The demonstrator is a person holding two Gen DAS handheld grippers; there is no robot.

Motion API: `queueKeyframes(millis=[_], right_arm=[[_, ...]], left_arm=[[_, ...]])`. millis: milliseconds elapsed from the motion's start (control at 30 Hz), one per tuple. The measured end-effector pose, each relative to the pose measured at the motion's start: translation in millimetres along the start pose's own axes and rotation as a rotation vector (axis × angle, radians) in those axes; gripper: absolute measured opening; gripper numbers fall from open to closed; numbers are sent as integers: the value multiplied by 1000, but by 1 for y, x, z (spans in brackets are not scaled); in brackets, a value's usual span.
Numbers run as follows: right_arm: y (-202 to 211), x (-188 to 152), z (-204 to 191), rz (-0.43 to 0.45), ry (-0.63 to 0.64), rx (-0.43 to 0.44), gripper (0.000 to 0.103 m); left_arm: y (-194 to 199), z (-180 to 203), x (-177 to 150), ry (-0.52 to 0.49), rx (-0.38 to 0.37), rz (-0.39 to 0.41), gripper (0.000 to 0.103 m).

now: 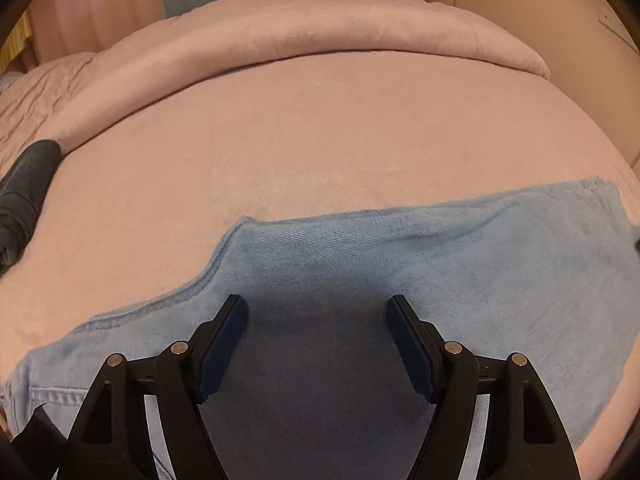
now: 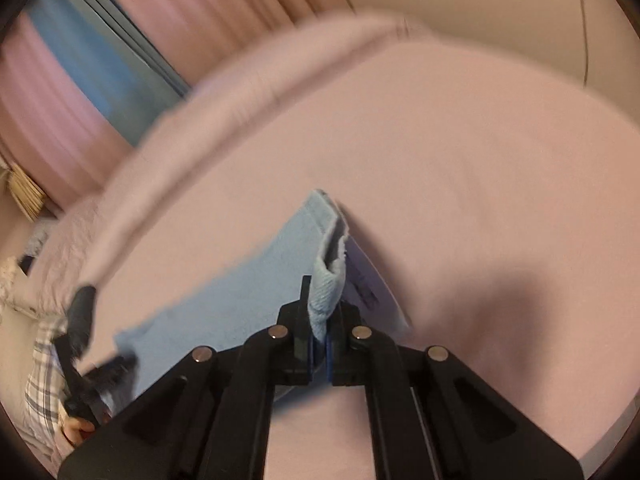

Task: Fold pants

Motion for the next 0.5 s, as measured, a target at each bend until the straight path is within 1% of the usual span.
queueKeyframes(millis=[33, 67, 167, 200, 233, 300, 333, 367, 400, 433, 467, 500], right_arm=[[-8, -4, 7, -24, -15, -5, 5], [-9, -2, 9, -20, -21, 1, 5], [-3, -3, 12, 6, -66, 58, 6], [1, -2, 9, 11, -61, 77, 5], [7, 3, 2, 27, -41, 100, 5], [28, 13, -13, 100, 4, 156, 5], [31, 15, -16, 108, 15, 148, 5], [27, 13, -15, 89, 25, 114, 7], [16, 9, -6, 32, 33, 60, 11], [3, 3, 6, -60, 35, -26, 16], [-1, -3, 21, -115, 36, -90, 20], [7, -3, 21, -99, 59, -83, 20]], left_arm=[[1, 0, 0, 6, 6, 4, 73], [2, -2, 0, 10, 18, 10, 73], [5, -11, -5, 30, 74, 19, 73], [5, -18, -5, 51, 93, 23, 73], [5, -23, -5, 73, 102, 21, 73], [3, -38, -7, 116, 118, 10, 73], [3, -43, -7, 125, 123, 9, 73], [3, -46, -7, 125, 124, 9, 73], [5, -49, -7, 115, 135, 10, 73], [4, -51, -2, 101, 152, 13, 73], [10, -59, -3, 82, 178, 23, 73], [13, -62, 0, 75, 188, 33, 73]])
Point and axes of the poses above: each gripper's, at about its wrist camera, not at the fingertips, and y roughly against the way its jaws point, z to its right, x to its top, the point moved 4 cm from there along -y, roughly the way its jaws point, and after that the axes turned 7 degrees about x, right-handed, at the moved point
